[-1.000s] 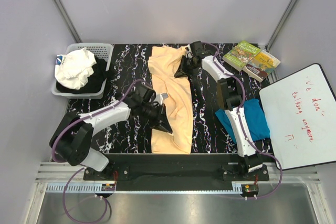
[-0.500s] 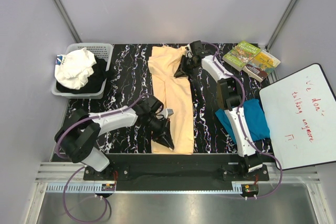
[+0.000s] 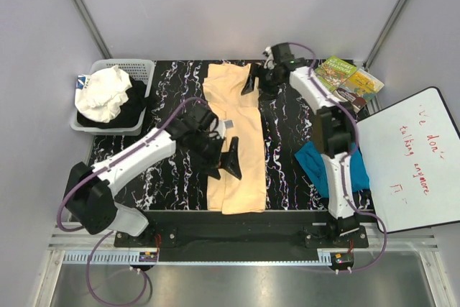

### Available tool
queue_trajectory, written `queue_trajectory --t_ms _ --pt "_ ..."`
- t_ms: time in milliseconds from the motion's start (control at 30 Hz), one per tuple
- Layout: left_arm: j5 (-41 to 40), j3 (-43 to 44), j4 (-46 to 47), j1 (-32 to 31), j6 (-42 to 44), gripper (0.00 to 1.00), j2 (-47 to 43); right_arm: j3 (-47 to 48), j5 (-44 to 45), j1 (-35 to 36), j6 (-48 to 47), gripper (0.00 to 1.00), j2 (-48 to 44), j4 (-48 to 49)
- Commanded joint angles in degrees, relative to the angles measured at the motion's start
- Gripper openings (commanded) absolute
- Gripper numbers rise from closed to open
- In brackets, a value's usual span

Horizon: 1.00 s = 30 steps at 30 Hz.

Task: Fold and stack the t-shirts
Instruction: Rotate the tshirt 90 degrees, then grab the bottom of the folded rectangular tshirt with both arms

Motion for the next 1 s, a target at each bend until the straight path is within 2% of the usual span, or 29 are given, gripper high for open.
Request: queue_trajectory --t_ms 0,33,67,167,233,367,467,500,567,600,633,833,967 --pt "-5.1 -2.4 -3.7 10.1 5.2 0.99 -1.9 -12.0 2.4 -4.2 -1.9 0.96 -20.2 0.5" --pt "-2.8 -3.8 -1.8 12.3 5.5 0.99 -1.9 -14.9 1.5 -4.9 -1.5 1.00 -21.9 0.6" --pt "-1.4 -6.3 -0.5 16.5 5.6 0.99 -1.5 -17.8 -0.1 -5.6 -1.4 1.00 -23.7 0.8" --pt "4.3 -11.0 4.2 22.1 5.0 0.99 0.1 -29.1 -1.7 -5.8 -1.1 1.00 -29.6 0.8" --pt "5.7 -12.4 5.4 23.0 5.3 0.99 1.3 -37.3 -3.0 -5.8 0.3 1.00 -33.8 1.1" --pt "8.0 -17.2 8.3 23.1 4.3 0.99 2.7 -50.4 -6.1 -5.8 4.1 1.00 -39.4 1.8" --pt "10.1 -22.3 12.6 23.0 0.6 0.99 0.9 -60.3 -8.4 -5.8 7.7 0.89 -43.6 3.3" --pt "10.1 -23.5 13.3 23.0 0.0 0.98 0.2 -64.9 -9.0 -5.7 9.7 0.78 -45.4 3.7" --pt "9.3 -26.6 14.9 23.0 -1.6 0.96 -1.8 -69.6 -11.1 -5.8 11.4 0.72 -47.0 5.8" --pt "8.8 -27.6 15.0 23.0 -2.1 0.94 -2.6 -73.7 -11.9 -5.8 12.9 0.69 -47.9 6.4" --pt "8.7 -28.6 16.1 23.0 -2.8 0.88 -3.3 -75.6 -12.7 -5.8 13.6 0.65 -48.1 7.0" --pt "7.3 -36.7 23.2 21.8 -10.1 0.79 -9.8 -87.7 -19.3 -5.5 17.8 0.65 -49.9 13.3" --pt "5.2 -41.6 29.1 17.0 -16.6 0.78 -12.0 -92.5 -20.5 -4.5 19.3 0.66 -52.4 15.6"
